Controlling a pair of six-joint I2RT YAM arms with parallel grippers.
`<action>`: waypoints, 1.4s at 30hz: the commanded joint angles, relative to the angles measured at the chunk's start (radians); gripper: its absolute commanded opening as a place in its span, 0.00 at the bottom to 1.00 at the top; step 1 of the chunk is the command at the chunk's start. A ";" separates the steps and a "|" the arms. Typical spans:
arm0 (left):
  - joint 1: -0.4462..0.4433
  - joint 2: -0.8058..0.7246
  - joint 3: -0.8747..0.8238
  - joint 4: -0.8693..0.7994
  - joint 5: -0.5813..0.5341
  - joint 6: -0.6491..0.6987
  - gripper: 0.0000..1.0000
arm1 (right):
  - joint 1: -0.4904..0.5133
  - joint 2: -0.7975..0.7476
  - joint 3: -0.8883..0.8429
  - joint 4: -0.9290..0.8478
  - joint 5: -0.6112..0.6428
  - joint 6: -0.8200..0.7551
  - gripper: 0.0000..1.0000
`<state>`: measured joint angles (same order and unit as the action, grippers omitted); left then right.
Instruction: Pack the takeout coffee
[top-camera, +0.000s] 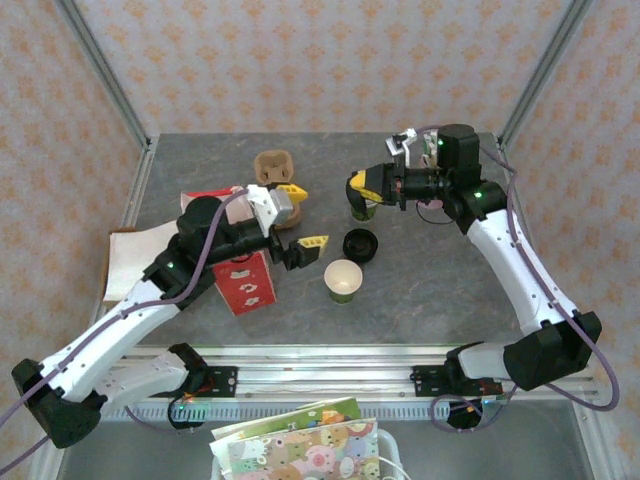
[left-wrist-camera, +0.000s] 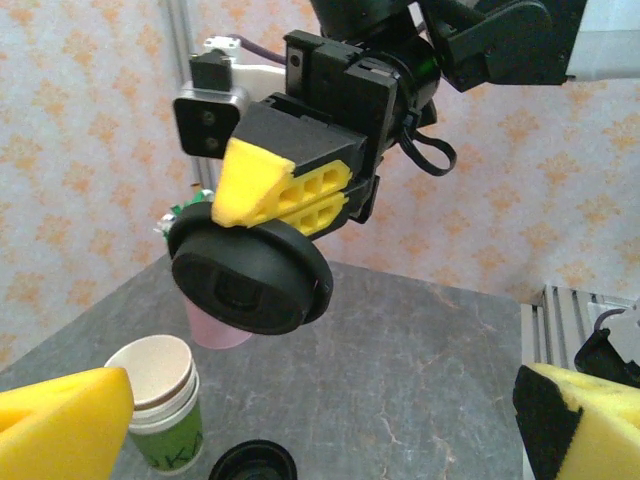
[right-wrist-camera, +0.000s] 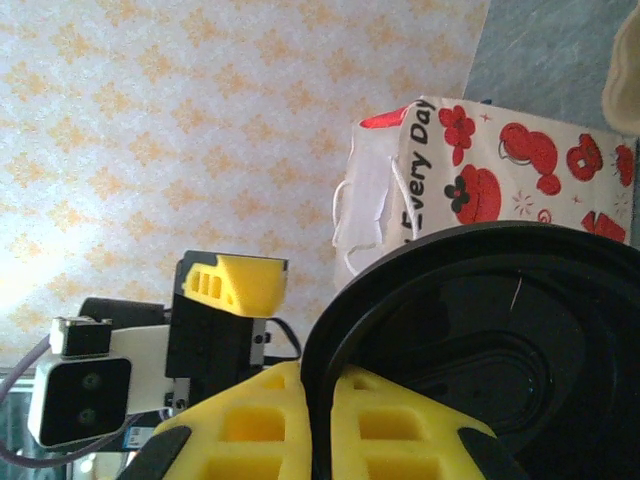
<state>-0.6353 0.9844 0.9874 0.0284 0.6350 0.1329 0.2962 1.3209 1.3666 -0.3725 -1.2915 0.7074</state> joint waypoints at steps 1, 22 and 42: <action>-0.006 0.031 0.000 0.149 0.074 0.042 0.99 | 0.010 -0.035 0.018 0.040 -0.069 0.056 0.10; -0.009 0.163 -0.099 0.529 0.062 -0.051 0.99 | 0.087 -0.014 0.065 0.016 -0.081 0.096 0.07; -0.018 0.208 -0.105 0.537 0.018 -0.018 0.99 | 0.092 -0.014 0.082 0.047 -0.079 0.120 0.07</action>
<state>-0.6483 1.1839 0.8928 0.5217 0.6655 0.0963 0.3809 1.3151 1.4143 -0.3649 -1.3548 0.8196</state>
